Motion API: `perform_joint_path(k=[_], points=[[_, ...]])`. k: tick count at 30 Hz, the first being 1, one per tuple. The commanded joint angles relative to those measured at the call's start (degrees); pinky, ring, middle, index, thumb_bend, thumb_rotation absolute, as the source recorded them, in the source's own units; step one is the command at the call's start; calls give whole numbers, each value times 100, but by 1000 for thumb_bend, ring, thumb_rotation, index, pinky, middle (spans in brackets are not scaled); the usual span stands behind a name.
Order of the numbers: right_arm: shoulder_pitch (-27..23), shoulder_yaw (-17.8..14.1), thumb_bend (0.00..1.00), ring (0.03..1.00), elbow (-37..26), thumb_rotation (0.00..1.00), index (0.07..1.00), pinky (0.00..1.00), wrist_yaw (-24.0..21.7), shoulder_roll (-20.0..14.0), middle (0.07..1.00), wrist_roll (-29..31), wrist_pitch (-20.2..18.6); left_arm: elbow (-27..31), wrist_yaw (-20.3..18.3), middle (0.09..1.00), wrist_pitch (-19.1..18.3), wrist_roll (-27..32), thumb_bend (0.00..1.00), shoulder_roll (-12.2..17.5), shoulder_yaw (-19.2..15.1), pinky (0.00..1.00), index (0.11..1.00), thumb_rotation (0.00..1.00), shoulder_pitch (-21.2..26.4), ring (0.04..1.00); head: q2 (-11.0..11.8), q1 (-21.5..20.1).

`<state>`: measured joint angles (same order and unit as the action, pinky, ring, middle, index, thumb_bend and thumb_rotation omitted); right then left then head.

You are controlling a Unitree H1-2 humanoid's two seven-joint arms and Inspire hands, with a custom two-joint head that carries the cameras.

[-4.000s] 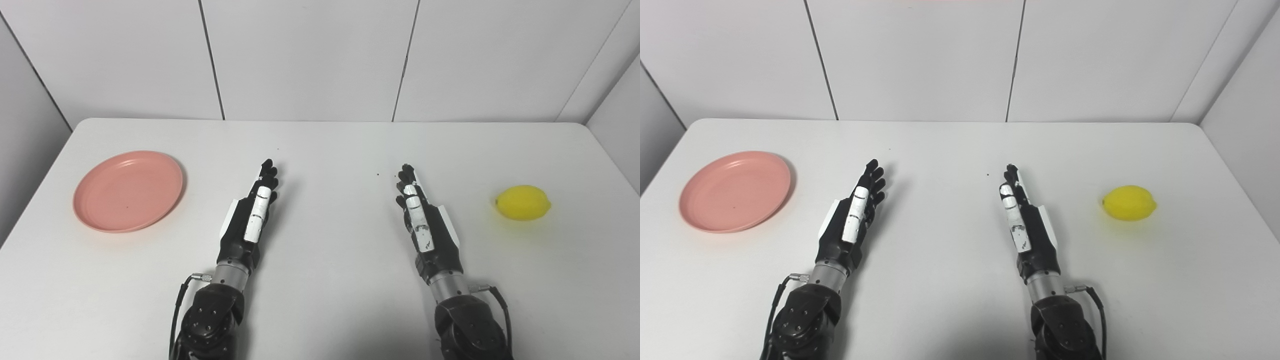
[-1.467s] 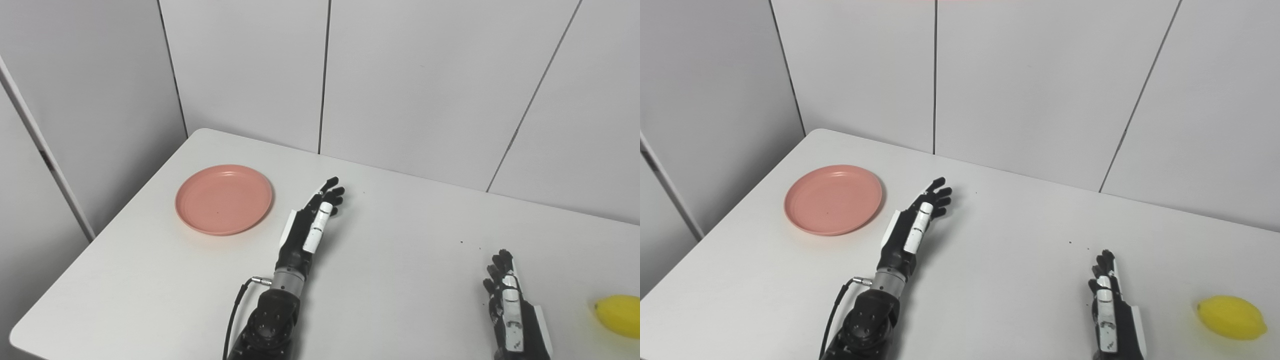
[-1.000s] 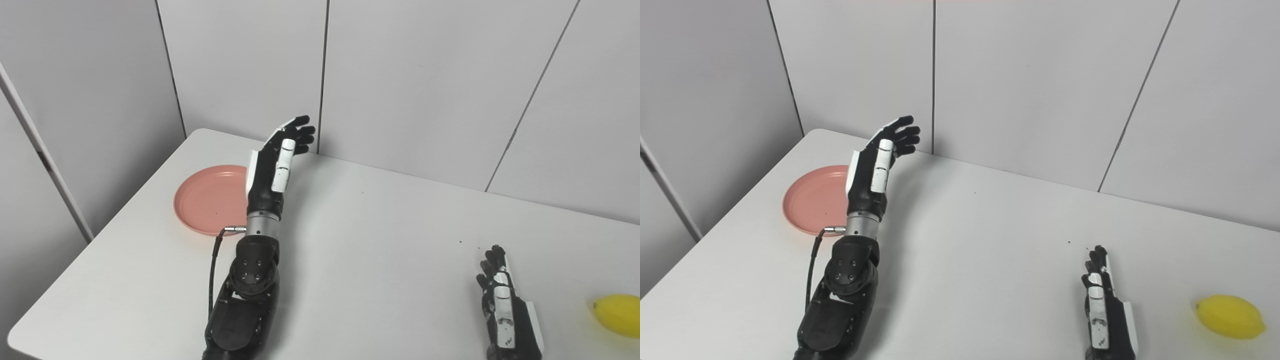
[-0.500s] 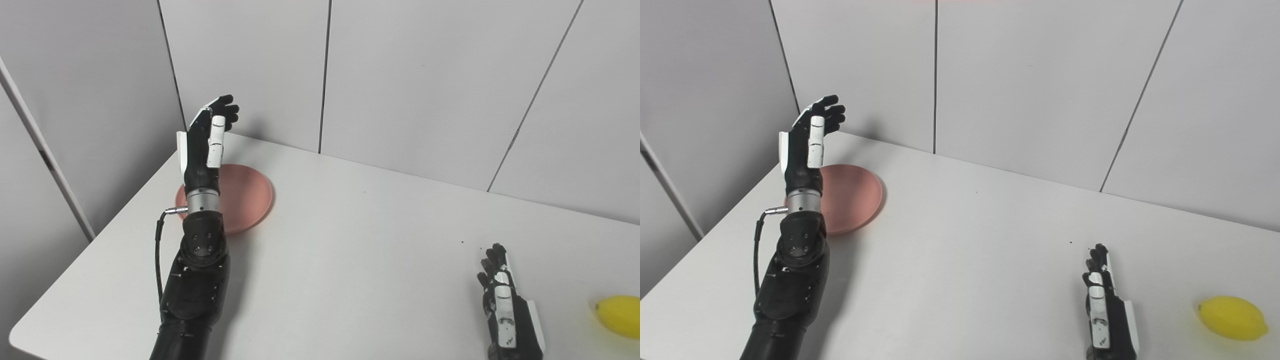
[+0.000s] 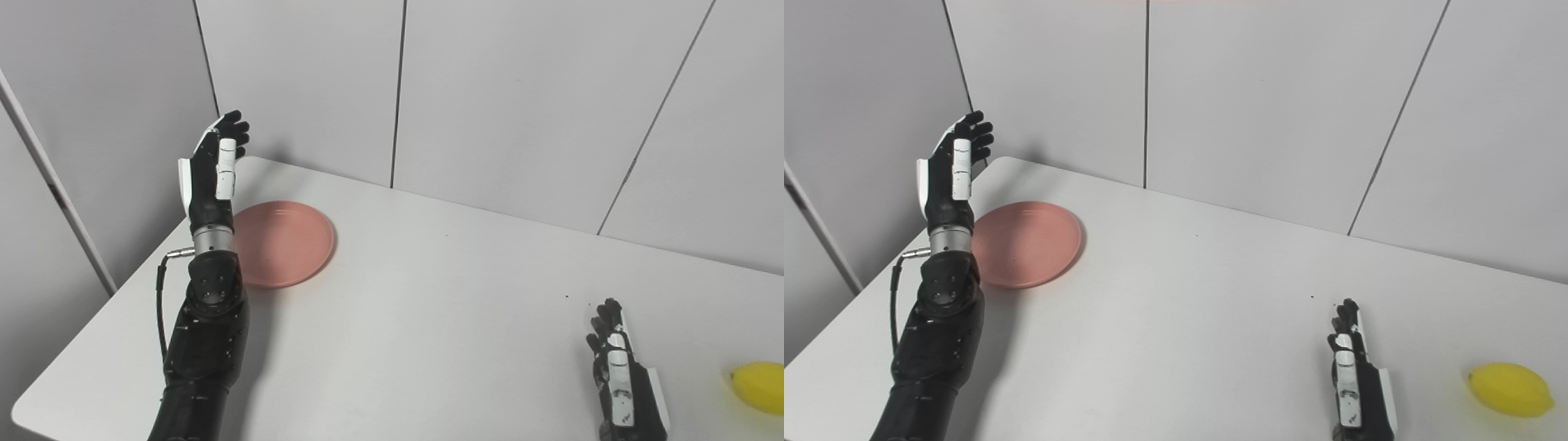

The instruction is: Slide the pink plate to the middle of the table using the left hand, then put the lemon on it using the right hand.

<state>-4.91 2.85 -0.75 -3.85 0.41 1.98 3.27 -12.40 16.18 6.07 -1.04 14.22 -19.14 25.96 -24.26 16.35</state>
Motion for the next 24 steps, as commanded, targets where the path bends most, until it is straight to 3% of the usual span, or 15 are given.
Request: perform_joint_path(k=[1,14,18,24], points=[[-36,-7,656,1000,-112,1000,1000,1000,-48,-30,1000,42,193,107,8,774,-19,-37,911,210,-26,771,760,1000,117,773,15,25],[-11,-33,674,1000,-174,1000,1000,1000,-59,-39,1000,154,137,-459,-74,821,-41,153,944,469,-168,882,798,1000,-3,837,14,71],[-15,-29,675,1000,-165,1000,1000,1000,-59,-54,1000,169,175,-719,-230,828,-79,288,971,599,-180,879,804,1000,-34,845,0,82],[-13,-31,668,1000,-177,1000,1000,1000,-46,-66,1000,147,196,-1028,-299,815,-52,386,933,696,-212,877,804,1000,-68,839,-7,109]])
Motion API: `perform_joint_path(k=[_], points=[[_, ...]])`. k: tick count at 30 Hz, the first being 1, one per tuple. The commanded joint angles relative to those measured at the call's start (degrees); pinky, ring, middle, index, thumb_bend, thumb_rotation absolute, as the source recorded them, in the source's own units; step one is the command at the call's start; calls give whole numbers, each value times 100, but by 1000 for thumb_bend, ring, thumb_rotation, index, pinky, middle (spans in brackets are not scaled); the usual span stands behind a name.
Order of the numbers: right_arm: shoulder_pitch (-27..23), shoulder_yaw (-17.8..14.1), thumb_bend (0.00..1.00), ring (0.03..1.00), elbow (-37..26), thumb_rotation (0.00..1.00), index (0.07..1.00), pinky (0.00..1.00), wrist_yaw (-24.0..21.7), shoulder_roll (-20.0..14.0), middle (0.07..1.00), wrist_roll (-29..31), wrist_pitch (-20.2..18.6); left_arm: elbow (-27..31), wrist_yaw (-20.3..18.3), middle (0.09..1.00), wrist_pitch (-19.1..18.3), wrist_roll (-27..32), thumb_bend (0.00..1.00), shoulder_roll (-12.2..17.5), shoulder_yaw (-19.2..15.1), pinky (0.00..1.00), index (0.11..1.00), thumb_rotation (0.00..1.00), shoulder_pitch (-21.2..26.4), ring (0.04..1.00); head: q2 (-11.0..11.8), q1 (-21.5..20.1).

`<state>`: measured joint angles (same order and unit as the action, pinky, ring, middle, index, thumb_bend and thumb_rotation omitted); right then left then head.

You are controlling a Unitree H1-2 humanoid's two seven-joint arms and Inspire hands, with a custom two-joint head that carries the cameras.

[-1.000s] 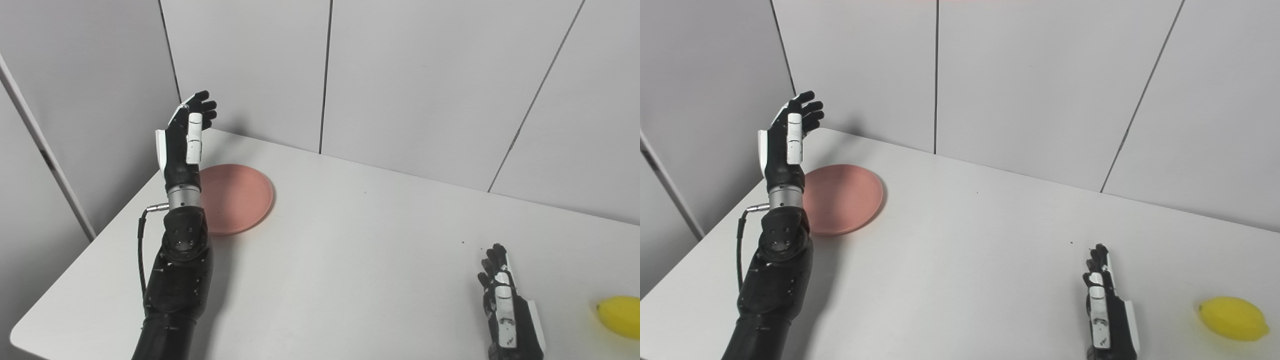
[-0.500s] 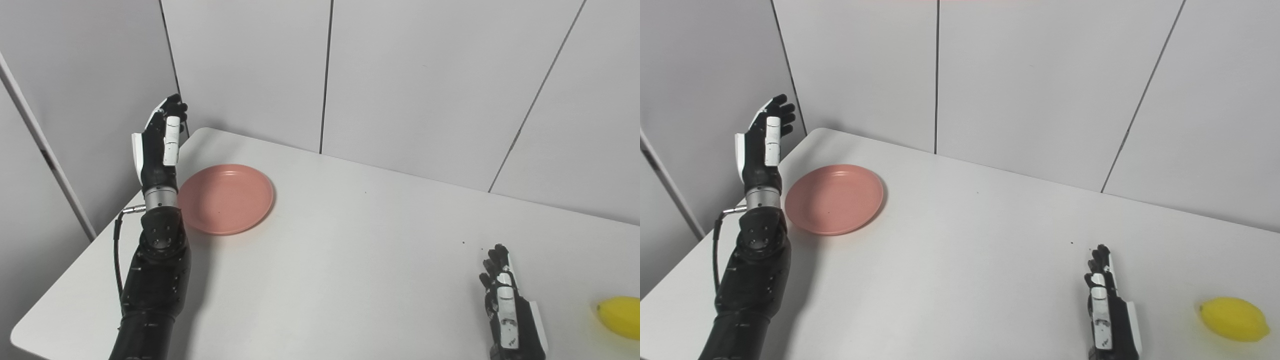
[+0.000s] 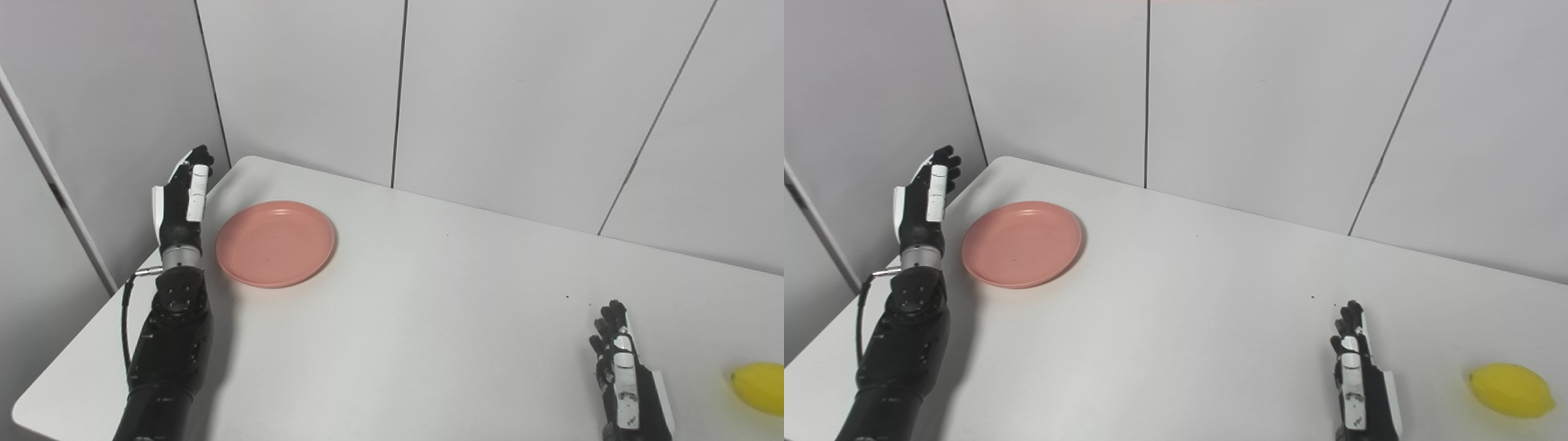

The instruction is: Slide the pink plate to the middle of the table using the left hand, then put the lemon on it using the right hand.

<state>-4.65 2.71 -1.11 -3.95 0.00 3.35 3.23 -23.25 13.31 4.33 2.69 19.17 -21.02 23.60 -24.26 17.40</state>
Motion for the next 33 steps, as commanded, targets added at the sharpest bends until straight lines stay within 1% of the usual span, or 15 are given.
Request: perform_joint_path(k=[1,7,9,10,15,17,19,23,27,31,33], points=[[-39,-17,668,1000,-145,1000,1000,1000,-35,-27,1000,8,195,32,5,815,114,-1,933,207,-18,877,804,1000,168,839,-7,3],[-22,-16,666,1000,-232,1000,1000,1000,-21,-8,1000,27,85,-200,26,828,176,-18,922,244,2,899,823,1000,178,848,-7,3],[-20,-18,666,1000,-245,1000,1000,1000,-14,-8,1000,20,62,-315,61,822,218,-58,919,263,18,890,818,1000,192,842,-23,12],[-19,-19,668,1000,-246,1000,1000,1000,-10,-8,1000,14,57,-367,80,821,241,-82,900,274,29,875,818,1000,199,838,-23,12],[-26,-31,659,1000,-243,1000,1000,1000,2,-2,1000,21,81,-511,-97,833,278,105,870,247,37,832,830,1000,197,840,-33,22],[-28,-30,661,1000,-252,1000,1000,1000,8,2,1000,13,73,-574,-168,833,293,241,887,215,5,836,826,1000,215,839,-33,22],[-22,-26,656,1000,-281,1000,1000,1000,9,0,1000,3,54,-585,-233,831,248,357,898,192,-6,861,816,1000,212,842,-53,34],[-21,-31,653,1000,-317,1000,1000,1000,25,2,1000,-8,3,-612,-309,845,164,595,888,141,-18,899,834,1000,219,866,-66,42],[-25,-38,658,1000,-318,1000,1000,1000,18,-12,1000,1,10,-710,-386,854,161,610,867,158,81,938,840,1000,228,884,-82,51],[-22,-41,659,1000,-333,1000,1000,1000,28,-9,1000,-13,4,-903,-448,855,202,684,885,143,105,916,841,1000,286,884,-88,54],[-19,-40,666,1000,-348,1000,1000,1000,32,-6,1000,-17,-18,-893,-446,847,183,672,879,117,136,912,840,1000,291,870,-95,53]])
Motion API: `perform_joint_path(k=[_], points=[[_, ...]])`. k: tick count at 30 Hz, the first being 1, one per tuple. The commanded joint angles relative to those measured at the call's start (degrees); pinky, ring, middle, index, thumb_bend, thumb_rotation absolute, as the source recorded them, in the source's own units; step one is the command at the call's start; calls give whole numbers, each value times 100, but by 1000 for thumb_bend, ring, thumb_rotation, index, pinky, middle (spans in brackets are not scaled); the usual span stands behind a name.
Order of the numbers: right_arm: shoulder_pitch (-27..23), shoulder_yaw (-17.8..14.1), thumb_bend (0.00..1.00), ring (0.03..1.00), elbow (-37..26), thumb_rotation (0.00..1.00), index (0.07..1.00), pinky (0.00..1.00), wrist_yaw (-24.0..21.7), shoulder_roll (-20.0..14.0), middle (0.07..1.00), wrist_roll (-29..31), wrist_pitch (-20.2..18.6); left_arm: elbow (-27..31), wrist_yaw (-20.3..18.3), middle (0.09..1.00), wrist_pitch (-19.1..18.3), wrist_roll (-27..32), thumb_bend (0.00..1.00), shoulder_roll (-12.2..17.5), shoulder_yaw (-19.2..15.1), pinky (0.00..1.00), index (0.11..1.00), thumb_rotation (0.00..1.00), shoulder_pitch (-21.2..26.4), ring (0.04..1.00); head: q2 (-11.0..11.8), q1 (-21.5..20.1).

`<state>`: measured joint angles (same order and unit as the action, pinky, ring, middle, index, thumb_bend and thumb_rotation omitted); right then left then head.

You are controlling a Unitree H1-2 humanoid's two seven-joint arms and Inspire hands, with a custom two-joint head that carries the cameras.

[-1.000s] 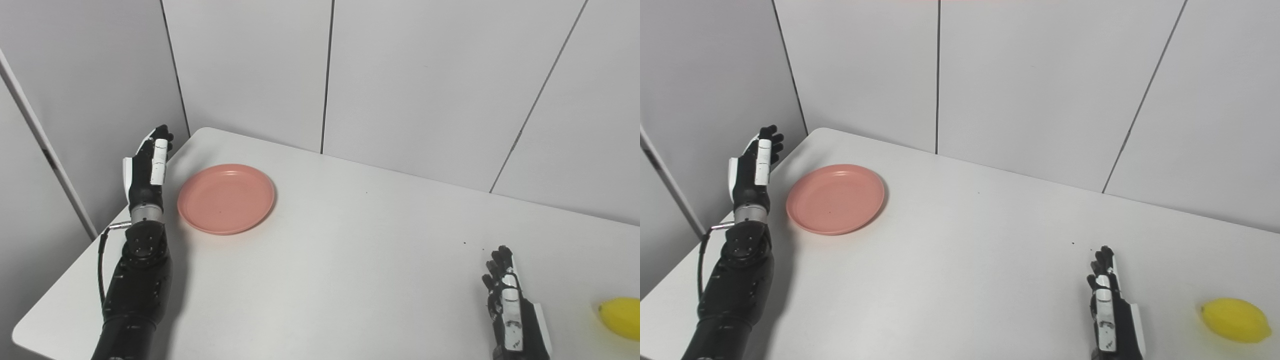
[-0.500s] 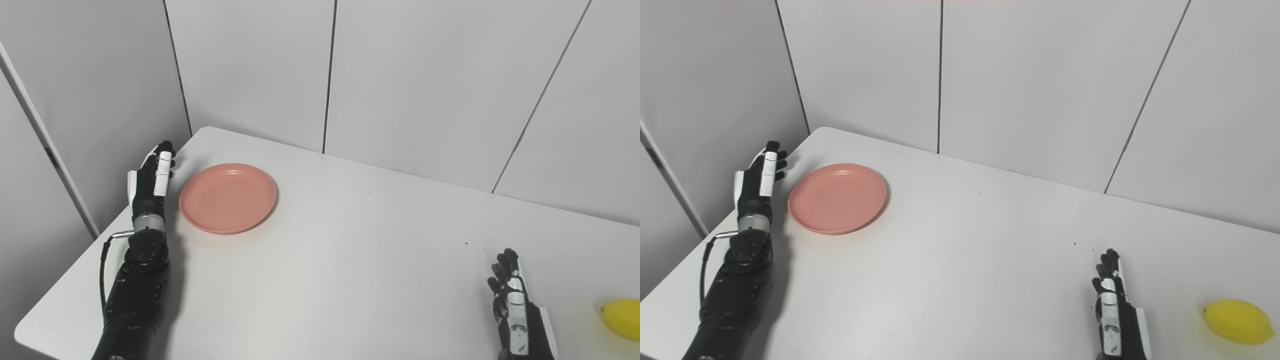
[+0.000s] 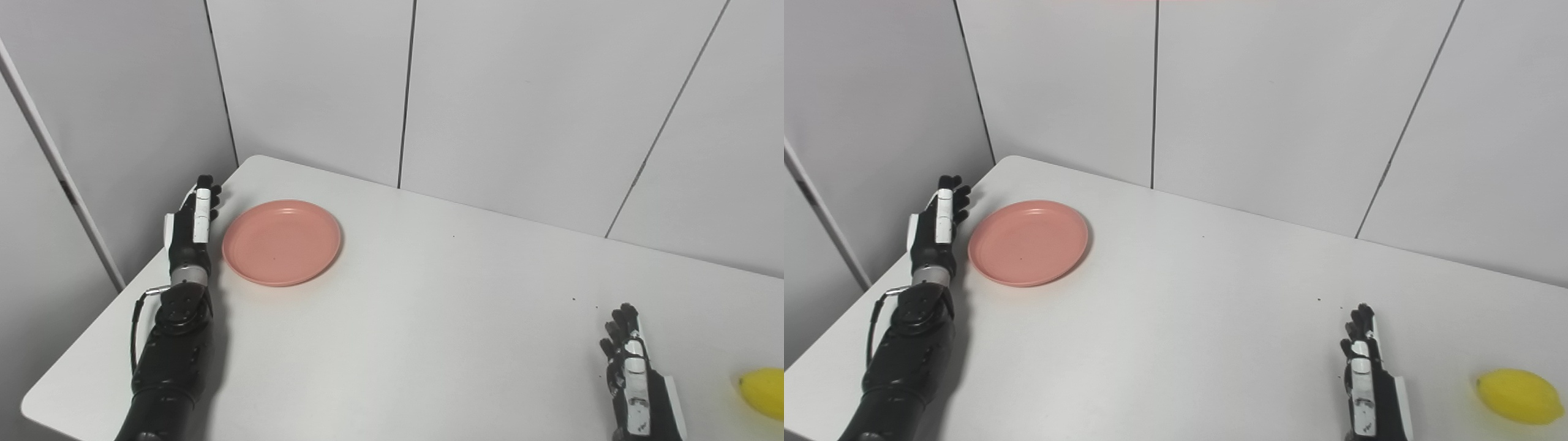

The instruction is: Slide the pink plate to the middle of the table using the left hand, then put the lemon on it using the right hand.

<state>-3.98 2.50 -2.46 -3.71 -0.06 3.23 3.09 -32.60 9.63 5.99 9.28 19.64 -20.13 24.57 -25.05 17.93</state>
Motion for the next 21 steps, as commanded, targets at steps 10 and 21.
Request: perform_joint_path(k=[10,21], points=[[-85,-26,658,1000,-265,1000,1000,1000,11,19,1000,22,-47,-48,-375,849,246,88,874,21,249,870,843,1000,183,857,-43,10],[-107,-32,653,1000,-252,1000,1000,1000,-6,11,1000,39,-22,237,-976,872,112,551,815,-55,323,875,849,1000,86,879,-50,19]])
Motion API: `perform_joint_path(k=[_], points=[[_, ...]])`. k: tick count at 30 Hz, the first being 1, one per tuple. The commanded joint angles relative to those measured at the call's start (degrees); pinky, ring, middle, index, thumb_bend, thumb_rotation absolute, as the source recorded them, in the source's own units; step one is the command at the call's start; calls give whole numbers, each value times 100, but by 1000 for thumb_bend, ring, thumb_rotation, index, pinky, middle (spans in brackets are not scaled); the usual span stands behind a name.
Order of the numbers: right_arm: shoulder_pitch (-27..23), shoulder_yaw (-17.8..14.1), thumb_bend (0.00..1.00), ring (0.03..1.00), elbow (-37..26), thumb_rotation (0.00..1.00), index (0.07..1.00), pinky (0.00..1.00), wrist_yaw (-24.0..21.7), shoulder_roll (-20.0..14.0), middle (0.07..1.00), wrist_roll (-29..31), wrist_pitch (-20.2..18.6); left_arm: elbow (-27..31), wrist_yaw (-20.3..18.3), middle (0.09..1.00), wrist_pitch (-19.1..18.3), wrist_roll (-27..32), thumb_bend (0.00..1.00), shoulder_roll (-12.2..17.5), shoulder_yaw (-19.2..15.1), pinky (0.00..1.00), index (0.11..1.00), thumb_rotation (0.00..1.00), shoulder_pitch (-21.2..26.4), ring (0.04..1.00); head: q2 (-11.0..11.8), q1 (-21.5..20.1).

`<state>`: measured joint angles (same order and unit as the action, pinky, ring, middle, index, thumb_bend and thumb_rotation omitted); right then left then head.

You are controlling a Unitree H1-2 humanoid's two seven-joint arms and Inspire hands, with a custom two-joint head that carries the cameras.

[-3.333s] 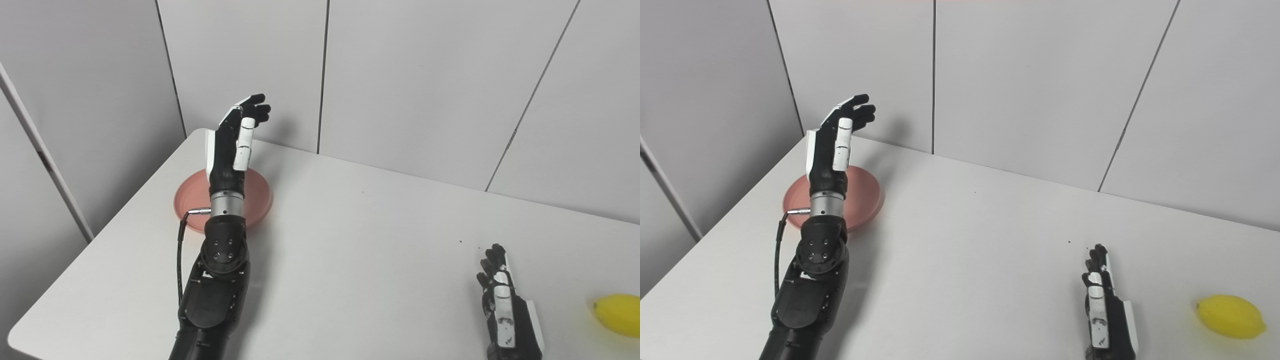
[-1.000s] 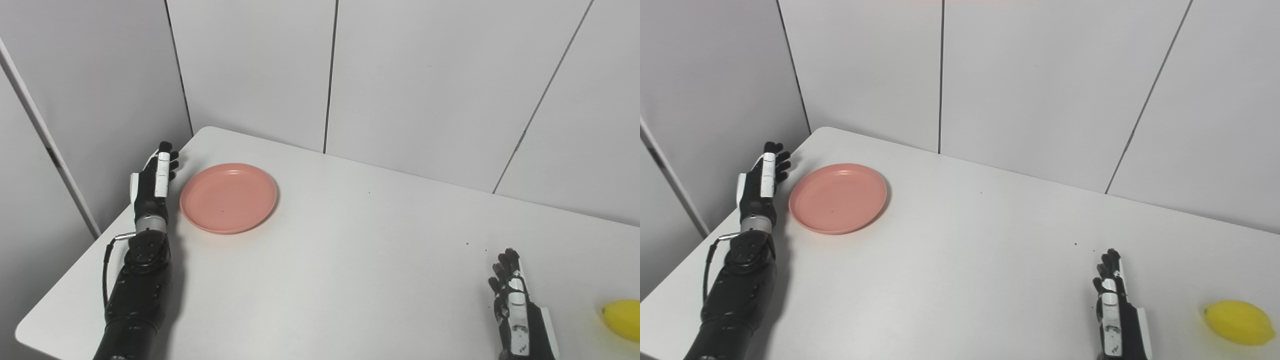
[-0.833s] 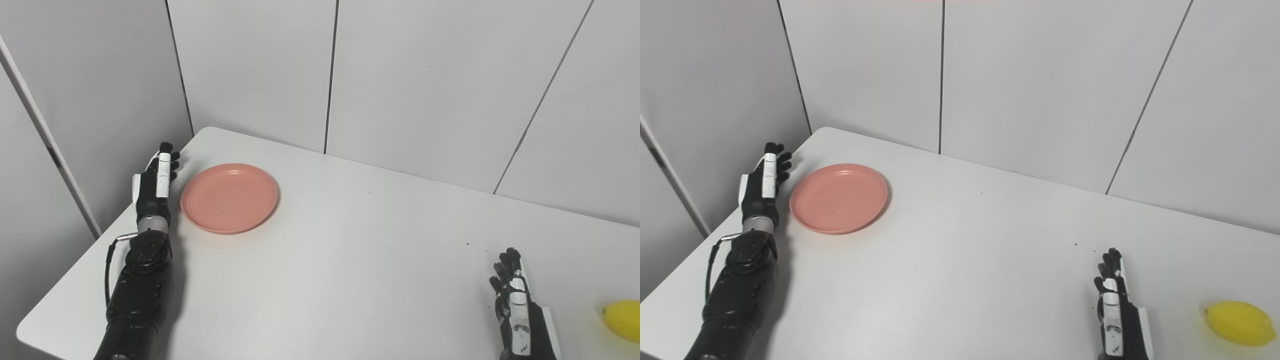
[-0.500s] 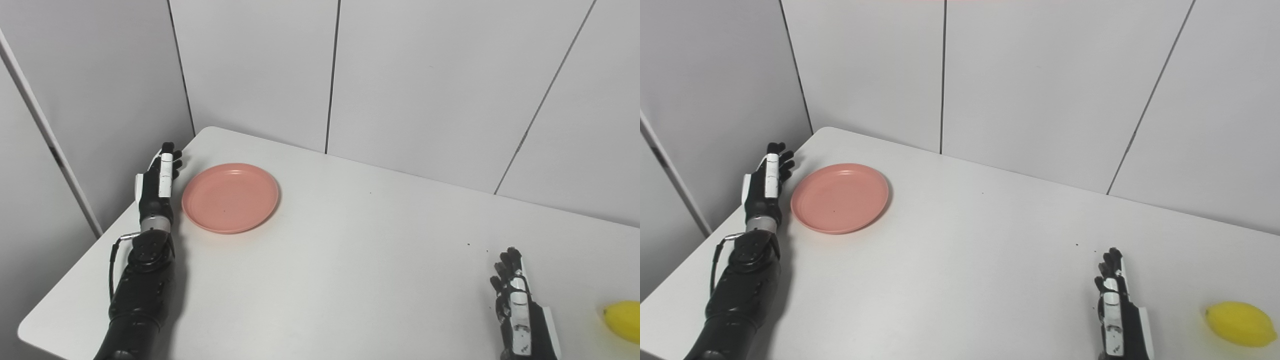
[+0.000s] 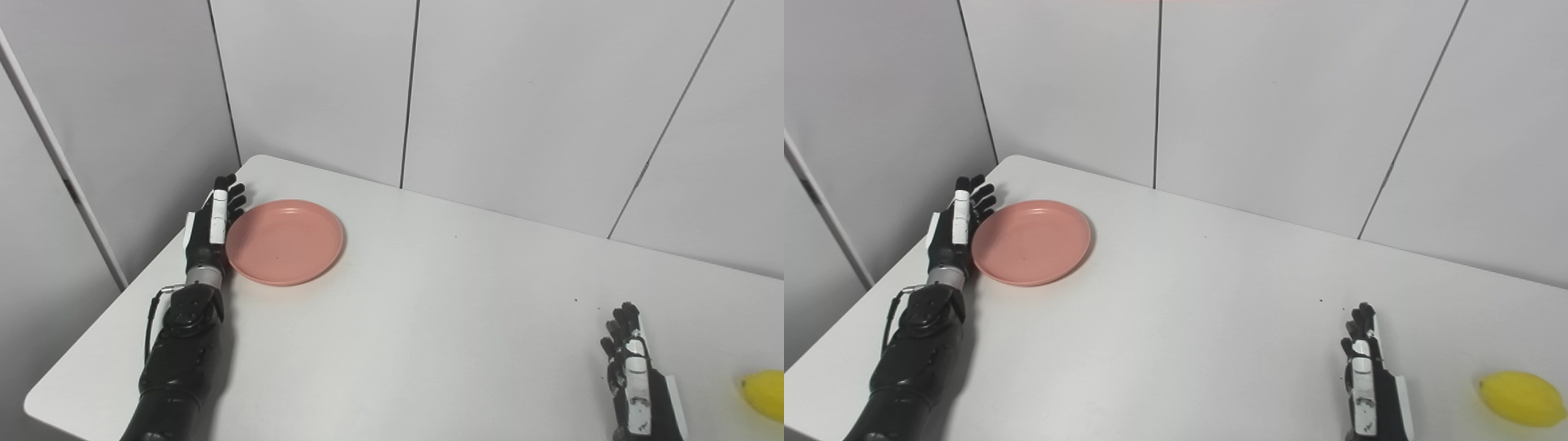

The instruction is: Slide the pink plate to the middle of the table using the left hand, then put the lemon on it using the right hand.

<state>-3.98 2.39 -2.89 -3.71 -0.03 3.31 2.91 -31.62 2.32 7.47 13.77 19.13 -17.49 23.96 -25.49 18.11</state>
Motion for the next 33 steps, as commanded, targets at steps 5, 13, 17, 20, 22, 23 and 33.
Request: perform_joint_path(k=[5,13,17,20,22,23,33], points=[[-134,-41,655,1000,-197,1000,1000,1000,-9,1,1000,58,-4,209,-458,867,-150,333,820,-39,62,884,846,1000,154,880,-37,23],[-152,-52,669,1000,-218,1000,1000,1000,16,4,1000,42,-35,349,-615,862,-342,455,824,-118,111,864,845,1000,153,872,-65,28],[-166,-58,665,1000,-212,1000,1000,1000,6,13,1000,58,-29,430,-682,866,-435,424,834,-162,157,873,850,1000,139,876,-71,-3],[-176,-54,653,1000,-202,1000,1000,1000,-10,12,1000,70,-3,596,-702,868,-549,379,828,-235,248,876,847,1000,107,878,-71,-16],[-176,-47,653,1000,-196,1000,1000,1000,-12,3,1000,49,13,685,-713,871,-600,346,828,-267,314,880,850,1000,91,882,-89,-40],[-175,-45,656,1000,-193,1000,1000,1000,-23,-4,1000,56,10,733,-718,873,-626,318,831,-283,361,882,852,1000,85,883,-97,-45],[-180,-33,672,1000,-175,1000,1000,1000,-32,-15,1000,23,35,1044,-699,869,-824,178,842,-506,644,884,854,1000,90,883,-249,-232]])
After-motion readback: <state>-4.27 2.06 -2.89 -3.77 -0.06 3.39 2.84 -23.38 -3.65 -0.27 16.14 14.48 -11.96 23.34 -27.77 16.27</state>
